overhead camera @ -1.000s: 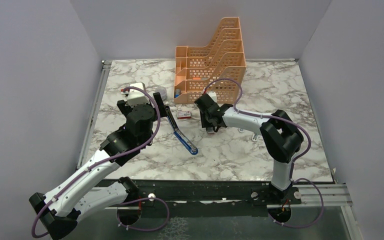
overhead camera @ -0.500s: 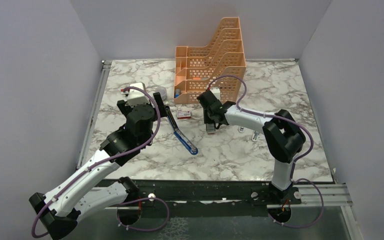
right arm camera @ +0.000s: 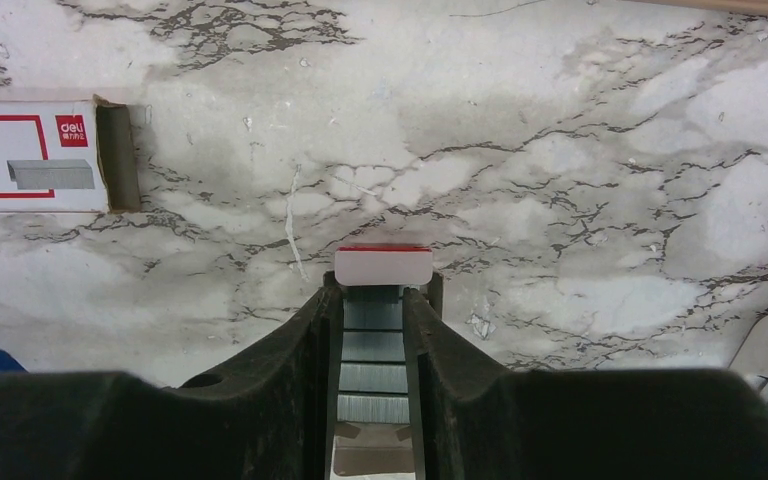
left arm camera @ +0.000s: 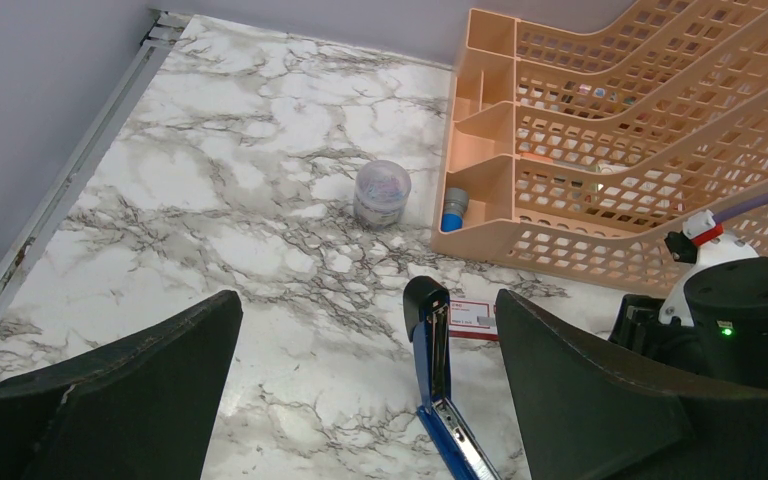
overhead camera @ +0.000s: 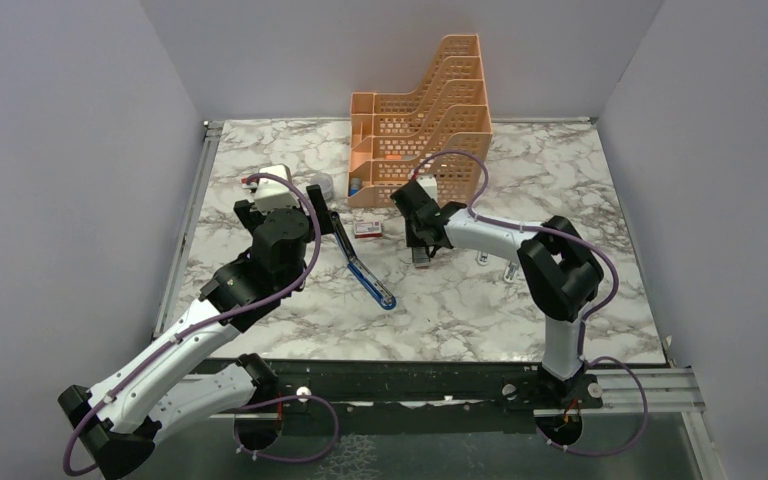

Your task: Load the staples into the stapler

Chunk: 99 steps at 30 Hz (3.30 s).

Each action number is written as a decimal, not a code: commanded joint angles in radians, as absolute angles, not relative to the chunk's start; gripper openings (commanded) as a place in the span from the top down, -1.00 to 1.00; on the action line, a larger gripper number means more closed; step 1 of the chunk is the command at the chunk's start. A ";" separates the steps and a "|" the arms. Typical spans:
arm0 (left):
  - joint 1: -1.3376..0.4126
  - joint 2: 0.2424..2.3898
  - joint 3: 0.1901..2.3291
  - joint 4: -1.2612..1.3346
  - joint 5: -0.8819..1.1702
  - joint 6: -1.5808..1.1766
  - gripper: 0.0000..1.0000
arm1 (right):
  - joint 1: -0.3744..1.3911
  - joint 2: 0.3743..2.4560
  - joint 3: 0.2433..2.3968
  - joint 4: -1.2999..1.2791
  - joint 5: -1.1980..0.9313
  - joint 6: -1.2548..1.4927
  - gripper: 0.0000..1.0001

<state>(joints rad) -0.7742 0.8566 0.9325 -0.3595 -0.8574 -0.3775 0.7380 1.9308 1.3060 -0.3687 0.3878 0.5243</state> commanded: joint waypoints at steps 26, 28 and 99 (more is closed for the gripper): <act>-0.775 0.856 0.916 -0.334 -0.869 -0.371 -0.96 | 0.727 1.971 1.321 -0.340 0.391 0.529 0.26; -0.775 0.856 0.916 -0.334 -0.872 -0.371 -0.96 | 0.728 1.971 1.318 -0.331 0.390 0.529 0.28; -0.775 0.834 0.913 -0.333 -0.827 -0.382 -0.96 | 0.717 1.598 0.904 -0.444 0.279 0.599 0.12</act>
